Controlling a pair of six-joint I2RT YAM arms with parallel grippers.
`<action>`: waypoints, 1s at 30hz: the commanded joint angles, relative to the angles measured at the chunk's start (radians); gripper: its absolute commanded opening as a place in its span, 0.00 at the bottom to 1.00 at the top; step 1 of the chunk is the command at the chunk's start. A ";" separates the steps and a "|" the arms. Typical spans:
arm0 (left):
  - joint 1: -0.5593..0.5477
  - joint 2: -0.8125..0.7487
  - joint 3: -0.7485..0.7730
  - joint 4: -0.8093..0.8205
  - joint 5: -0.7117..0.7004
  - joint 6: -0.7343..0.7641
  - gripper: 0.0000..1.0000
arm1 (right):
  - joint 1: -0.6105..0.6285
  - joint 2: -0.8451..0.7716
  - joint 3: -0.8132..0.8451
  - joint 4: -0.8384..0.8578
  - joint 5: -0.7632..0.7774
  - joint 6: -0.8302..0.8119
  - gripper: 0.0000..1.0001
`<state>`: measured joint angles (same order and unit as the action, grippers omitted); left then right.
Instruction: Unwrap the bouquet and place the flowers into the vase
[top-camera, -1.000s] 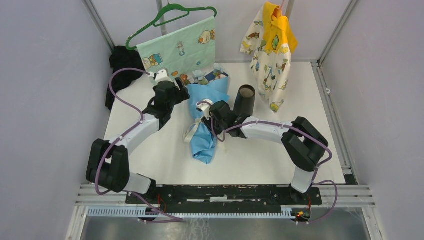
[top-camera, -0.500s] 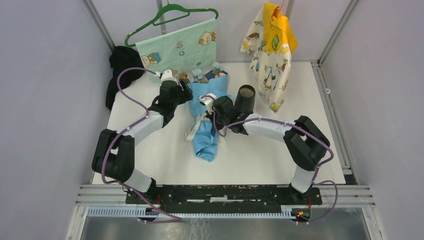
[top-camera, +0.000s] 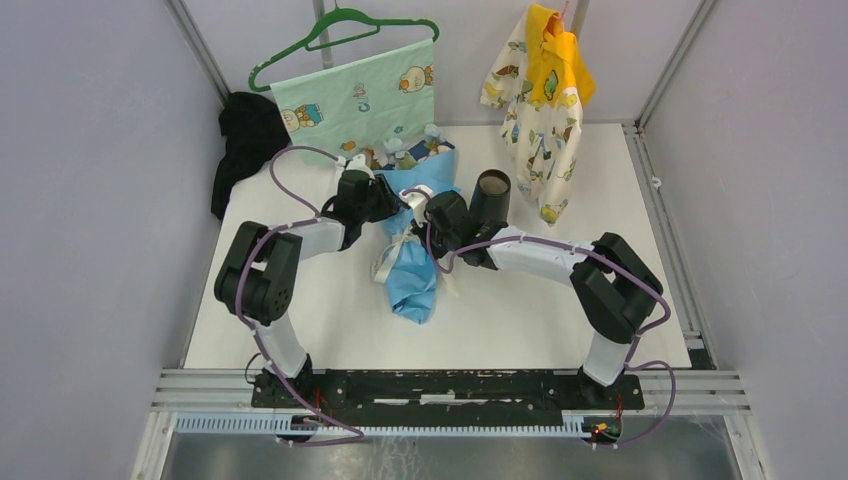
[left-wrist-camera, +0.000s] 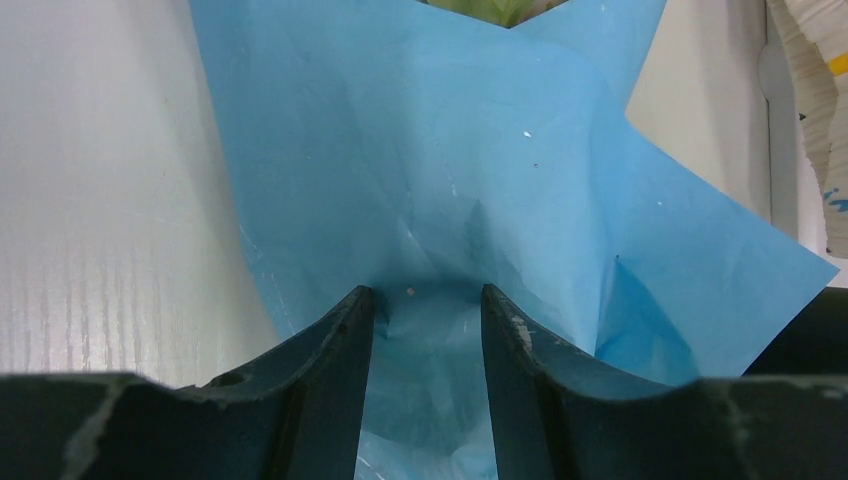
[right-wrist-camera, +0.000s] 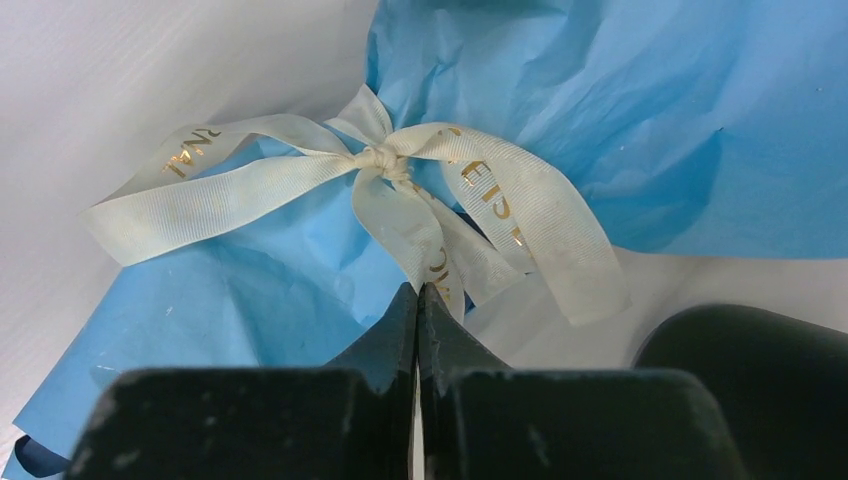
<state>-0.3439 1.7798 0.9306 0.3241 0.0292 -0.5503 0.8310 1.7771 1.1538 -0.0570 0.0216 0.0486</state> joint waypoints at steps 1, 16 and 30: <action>-0.002 0.024 0.049 0.073 0.022 -0.031 0.50 | 0.001 -0.028 0.034 0.050 0.003 0.011 0.00; -0.002 0.201 0.107 0.070 0.018 -0.057 0.48 | 0.005 -0.357 0.004 -0.006 0.057 -0.017 0.00; -0.002 0.199 0.129 0.013 -0.026 -0.017 0.46 | 0.016 -0.518 0.101 -0.066 0.092 -0.085 0.00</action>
<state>-0.3439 1.9892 1.0378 0.3927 0.0471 -0.5854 0.8349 1.3598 1.1500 -0.1505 0.0837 0.0135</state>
